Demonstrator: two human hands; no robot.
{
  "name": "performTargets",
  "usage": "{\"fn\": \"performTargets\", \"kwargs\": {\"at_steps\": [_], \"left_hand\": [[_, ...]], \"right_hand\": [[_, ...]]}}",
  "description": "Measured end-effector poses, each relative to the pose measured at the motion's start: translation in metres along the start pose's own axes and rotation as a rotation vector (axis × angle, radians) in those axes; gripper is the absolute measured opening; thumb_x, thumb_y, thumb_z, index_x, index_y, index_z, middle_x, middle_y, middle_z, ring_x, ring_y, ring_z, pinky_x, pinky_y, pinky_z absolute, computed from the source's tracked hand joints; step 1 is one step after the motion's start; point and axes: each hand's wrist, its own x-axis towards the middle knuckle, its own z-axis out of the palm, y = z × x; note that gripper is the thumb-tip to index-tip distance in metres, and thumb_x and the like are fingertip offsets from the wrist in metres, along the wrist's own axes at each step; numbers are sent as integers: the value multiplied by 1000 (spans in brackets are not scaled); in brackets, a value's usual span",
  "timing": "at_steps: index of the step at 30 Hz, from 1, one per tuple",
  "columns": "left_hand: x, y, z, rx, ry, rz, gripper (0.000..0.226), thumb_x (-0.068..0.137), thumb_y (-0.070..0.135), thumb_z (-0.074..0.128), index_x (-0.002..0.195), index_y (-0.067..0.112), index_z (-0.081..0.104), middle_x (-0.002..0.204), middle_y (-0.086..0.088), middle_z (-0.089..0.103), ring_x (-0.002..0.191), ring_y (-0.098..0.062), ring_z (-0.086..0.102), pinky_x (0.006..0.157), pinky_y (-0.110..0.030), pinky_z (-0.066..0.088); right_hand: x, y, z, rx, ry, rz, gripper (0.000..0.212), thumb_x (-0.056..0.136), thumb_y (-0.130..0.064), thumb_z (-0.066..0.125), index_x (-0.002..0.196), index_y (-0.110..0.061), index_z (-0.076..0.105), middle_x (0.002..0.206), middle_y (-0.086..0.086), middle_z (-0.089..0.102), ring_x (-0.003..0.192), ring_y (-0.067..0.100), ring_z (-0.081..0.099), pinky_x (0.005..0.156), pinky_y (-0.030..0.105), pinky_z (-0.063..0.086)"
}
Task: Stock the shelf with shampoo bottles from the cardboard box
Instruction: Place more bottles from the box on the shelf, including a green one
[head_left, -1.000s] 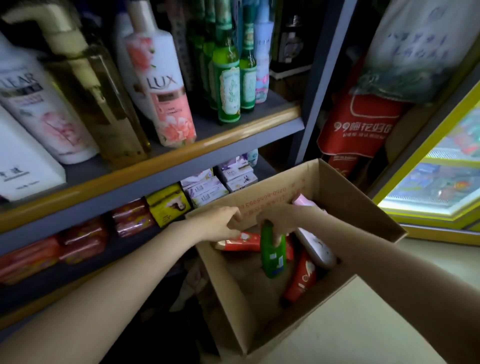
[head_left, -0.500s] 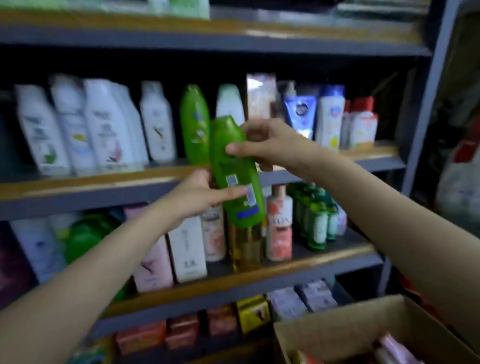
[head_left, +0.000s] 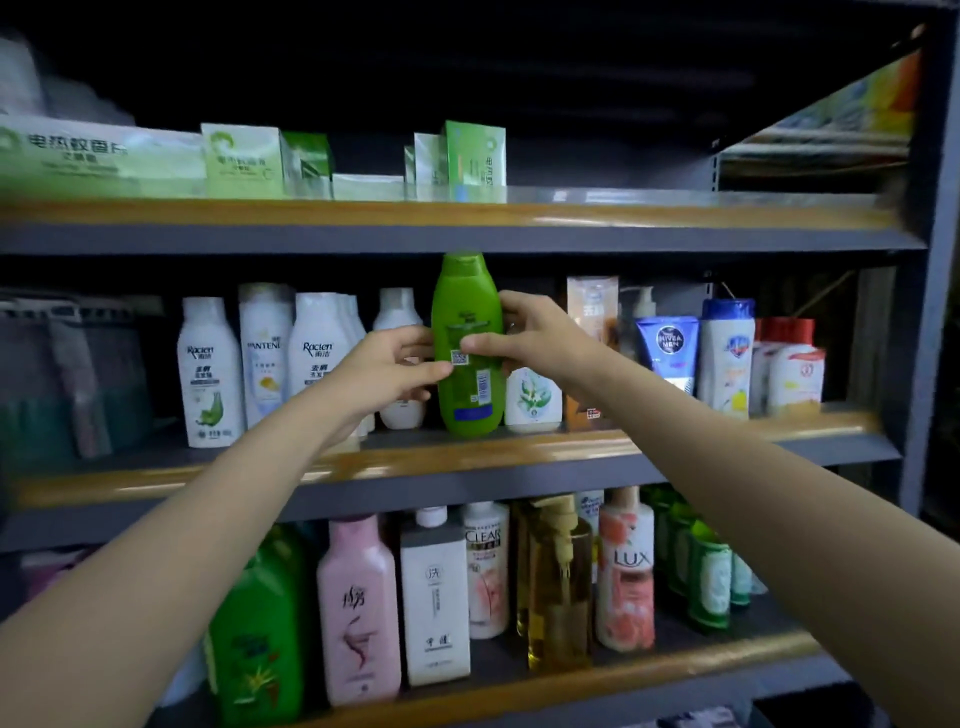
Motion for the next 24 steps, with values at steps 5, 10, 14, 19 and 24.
{"fn": "performTargets", "kwargs": {"at_steps": [5, 10, 14, 19, 24], "left_hand": [[17, 1, 7, 88, 131, 17, 32, 86, 2, 57, 117, 6, 53, 106, -7, 58, 75, -6, 56, 51, -8, 46], [22, -1, 30, 403, 242, 87, 50, 75, 18, 72, 115, 11, 43, 98, -3, 56, 92, -21, 56, 75, -29, 44], [26, 5, 36, 517, 294, 112, 56, 74, 23, 71, 118, 7, 41, 96, -1, 53, 100, -25, 56, 72, -27, 41], [30, -2, 28, 456, 179, 106, 59, 72, 28, 73, 120, 10, 44, 105, -3, 60, 99, -21, 59, 83, -34, 50], [35, -7, 10, 359, 9, 161, 34, 68, 20, 73, 98, 17, 56, 96, -5, 65, 90, -16, 60, 89, -37, 48]], "right_hand": [[14, 7, 3, -98, 127, -51, 37, 76, -15, 75, 107, -3, 57, 86, 0, 60, 66, 8, 54, 49, 16, 43], [15, 12, 24, -337, 315, -226, 40, 72, -22, 76, 85, -8, 40, 72, 1, 53, 63, 15, 49, 58, 29, 38], [17, 11, 26, -263, 372, -232, 46, 72, -23, 75, 85, -10, 33, 71, 5, 55, 63, 18, 53, 58, 30, 44], [17, 11, 8, 96, 45, -27, 45, 77, -11, 73, 107, -12, 39, 104, 13, 61, 66, 19, 58, 47, 24, 47], [16, 13, 4, 50, -36, -11, 47, 77, -4, 72, 117, -7, 46, 75, 6, 61, 47, 14, 59, 45, 22, 52]]}}
